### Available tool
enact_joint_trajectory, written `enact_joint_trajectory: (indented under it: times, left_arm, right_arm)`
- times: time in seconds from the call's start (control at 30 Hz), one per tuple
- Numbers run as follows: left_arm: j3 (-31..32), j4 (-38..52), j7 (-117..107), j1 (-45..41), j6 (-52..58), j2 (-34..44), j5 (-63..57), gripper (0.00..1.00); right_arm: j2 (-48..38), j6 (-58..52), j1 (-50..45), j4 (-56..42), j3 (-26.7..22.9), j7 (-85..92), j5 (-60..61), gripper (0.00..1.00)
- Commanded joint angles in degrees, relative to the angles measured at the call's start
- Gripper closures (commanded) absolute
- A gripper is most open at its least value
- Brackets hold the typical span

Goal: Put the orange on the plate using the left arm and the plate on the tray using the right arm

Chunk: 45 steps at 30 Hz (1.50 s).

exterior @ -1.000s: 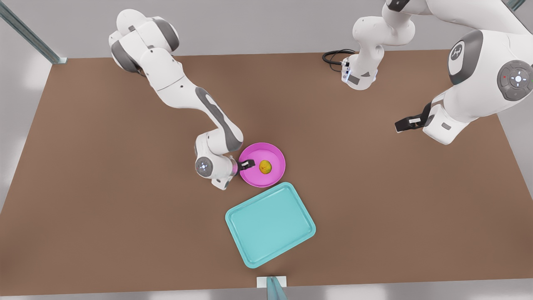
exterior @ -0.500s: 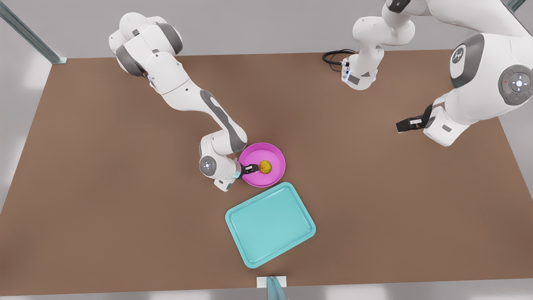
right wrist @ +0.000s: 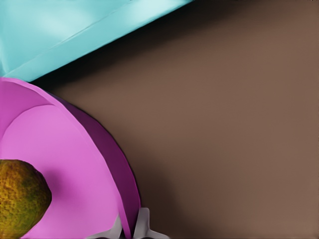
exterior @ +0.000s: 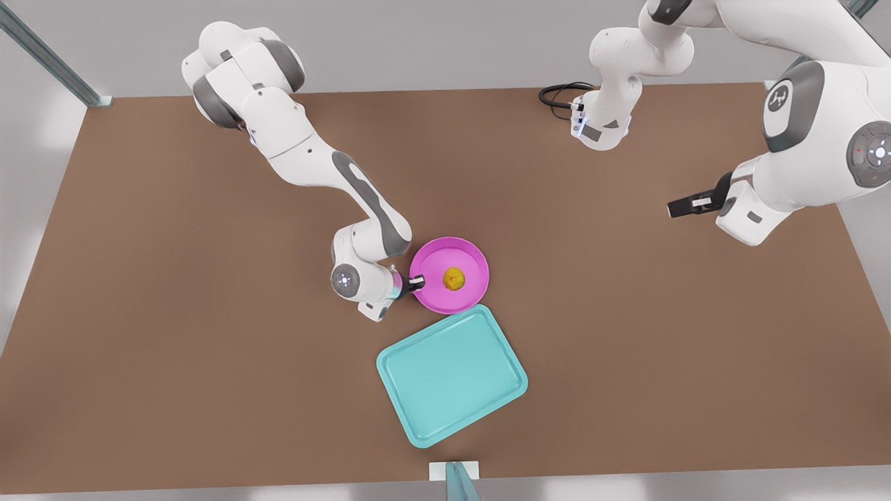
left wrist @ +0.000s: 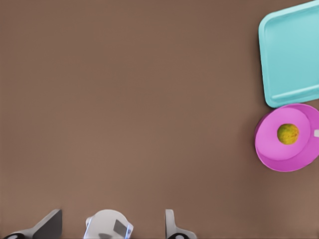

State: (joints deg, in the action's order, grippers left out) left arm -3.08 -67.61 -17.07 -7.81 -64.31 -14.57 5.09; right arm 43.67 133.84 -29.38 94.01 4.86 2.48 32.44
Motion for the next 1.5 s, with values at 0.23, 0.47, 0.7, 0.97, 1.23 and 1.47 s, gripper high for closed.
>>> enact_joint_trajectory:
  times: [0.23, 0.47, 0.7, 0.97, 1.23, 1.47]
  left_arm:
    - [-0.1, 0.1, 0.1, 0.0, 0.8, 0.2, 0.1, 0.00]
    - [-1.1, 0.1, 0.4, 0.1, 1.9, 0.2, 0.2, 0.00]
    - [-1.0, 0.1, 0.1, 0.0, 2.0, 0.2, 0.1, 0.00]
    - [-1.0, 0.1, 0.0, 0.0, 2.0, 0.2, 0.1, 0.00]
    - [-1.0, 0.1, 0.0, 0.0, 2.0, 0.2, 0.2, 0.00]
    - [-1.0, 0.1, 0.1, 0.0, 1.8, 0.1, 0.2, 0.00]
  right_arm:
    - [-0.4, -1.8, 0.5, -1.6, 1.1, 3.0, -0.4, 0.79]
    - [-4.1, -2.3, 0.5, -0.9, 2.1, 7.8, -0.4, 0.79]
    - [-4.1, -8.9, 5.7, -10.9, 2.1, 7.3, 0.8, 0.79]
    - [10.2, -8.7, 10.2, -32.9, 2.1, 5.9, 8.5, 0.79]
    - [18.3, 2.0, 9.8, -40.4, 1.9, 5.9, 9.0, 0.79]
    - [19.1, 1.9, 9.8, -40.8, 1.8, 6.5, 8.9, 0.00]
